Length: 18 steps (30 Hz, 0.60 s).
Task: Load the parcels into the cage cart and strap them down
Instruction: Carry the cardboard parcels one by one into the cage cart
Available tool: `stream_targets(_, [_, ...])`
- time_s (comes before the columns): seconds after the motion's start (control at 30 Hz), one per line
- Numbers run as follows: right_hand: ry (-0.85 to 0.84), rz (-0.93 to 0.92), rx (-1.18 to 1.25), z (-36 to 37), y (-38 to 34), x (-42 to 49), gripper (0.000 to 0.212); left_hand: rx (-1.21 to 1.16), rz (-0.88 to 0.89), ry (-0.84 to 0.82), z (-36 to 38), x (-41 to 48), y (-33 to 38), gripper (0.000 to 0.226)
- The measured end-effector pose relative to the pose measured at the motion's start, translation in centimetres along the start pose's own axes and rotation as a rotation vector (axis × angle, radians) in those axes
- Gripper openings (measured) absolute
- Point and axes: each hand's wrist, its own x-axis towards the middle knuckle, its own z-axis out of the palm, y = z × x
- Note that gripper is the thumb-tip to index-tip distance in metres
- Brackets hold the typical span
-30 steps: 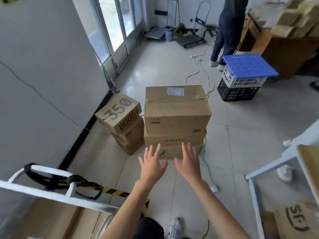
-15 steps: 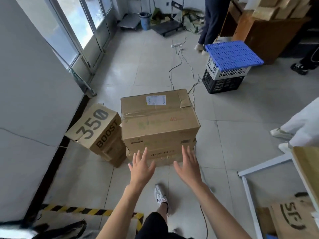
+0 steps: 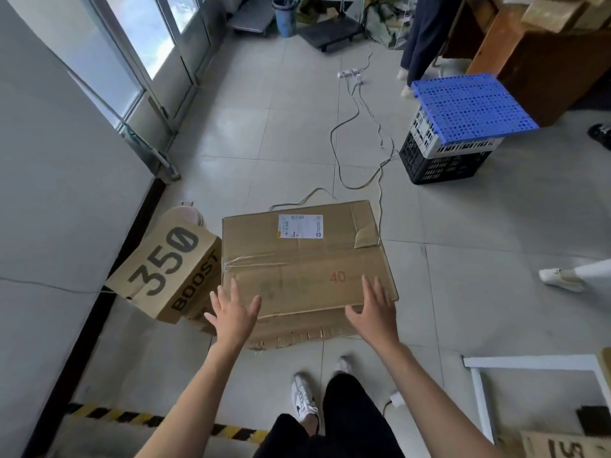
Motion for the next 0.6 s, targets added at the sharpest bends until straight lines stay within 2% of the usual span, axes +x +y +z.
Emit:
stream_targets(0.1, [-0.01,0.022,-0.05,-0.7,0.8,3.6,0.088,-0.126,-0.087,-0.051,-0.4,2.9,1.0,0.095])
stream_targets(0.23, [-0.044,0.03,-0.082,-1.7,1.5,8.3,0.095,-0.24,-0.093,-0.098,-0.8,5.6,0.9,0.117])
stream_targets(0.4, [-0.019,0.131,0.133,-2.8,1.3,14.3,0.116,-0.228,-0.16,-0.167,-1.7,7.9,0.2,0.136])
stream_targets(0.5, [-0.06,0.204,0.177,-3.2,1.0,17.2,0.12,-0.245,-0.214,-0.213,-1.8,8.8,0.2,0.143])
stream_targets(0.6, [-0.089,0.206,0.18,-4.0,-0.4,18.9,0.112,-0.373,-0.305,-0.188,-1.6,8.5,0.6,0.142])
